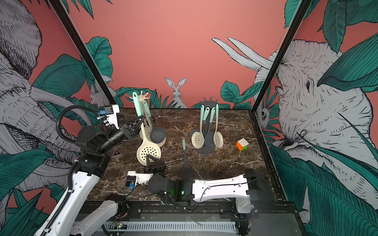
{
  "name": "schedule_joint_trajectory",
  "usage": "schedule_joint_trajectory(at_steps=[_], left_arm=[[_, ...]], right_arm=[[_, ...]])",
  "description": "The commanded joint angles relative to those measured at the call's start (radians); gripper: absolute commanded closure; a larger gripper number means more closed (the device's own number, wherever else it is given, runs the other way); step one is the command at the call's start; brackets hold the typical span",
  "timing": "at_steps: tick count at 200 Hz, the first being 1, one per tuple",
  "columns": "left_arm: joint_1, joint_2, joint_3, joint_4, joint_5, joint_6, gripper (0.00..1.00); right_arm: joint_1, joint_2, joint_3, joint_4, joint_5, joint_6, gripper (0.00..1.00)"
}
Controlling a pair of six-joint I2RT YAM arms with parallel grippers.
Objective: Hang the skimmer on the kitchen utensil rack
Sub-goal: Pick up the skimmer from the center of the board.
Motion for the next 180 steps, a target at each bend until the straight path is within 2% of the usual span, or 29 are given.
schedule_joint_trajectory(at_steps=[1,26,49,63,82,133,180], left_arm=[[-0.003,-0.004,0.038,0.005,-0.051,0.011,1.0],[-0.004,0.003,0.027,0.033,-0.065,-0.011,1.0],[-0.014,-0.004,0.0,0.054,-0.088,-0.022,1.0],[-0.018,-0.009,-0.001,0.037,-0.095,-0.009,1.0],[-0.026,-0.02,0.002,0.016,-0.1,0.002,1.0],[-0.057,-0.075,-0.016,-0.037,-0.184,0.05,1.0],[-0.078,-0.102,-0.029,-0.064,-0.244,0.068,1.0]], right_arm=[[-0.011,-0.093,-0.007,-0.025,-0.129,0.256,0.44],[-0.058,-0.135,0.046,-0.086,-0.253,0.44,0.43],[-0.146,-0.104,0.185,-0.223,-0.326,0.663,0.47],[-0.212,-0.104,0.198,-0.18,-0.452,0.769,0.48],[-0.287,-0.069,0.247,-0.198,-0.522,0.904,0.49],[-0.34,0.041,0.352,-0.227,-0.581,0.99,0.53],[-0.352,0.084,0.394,-0.25,-0.594,0.997,0.57]])
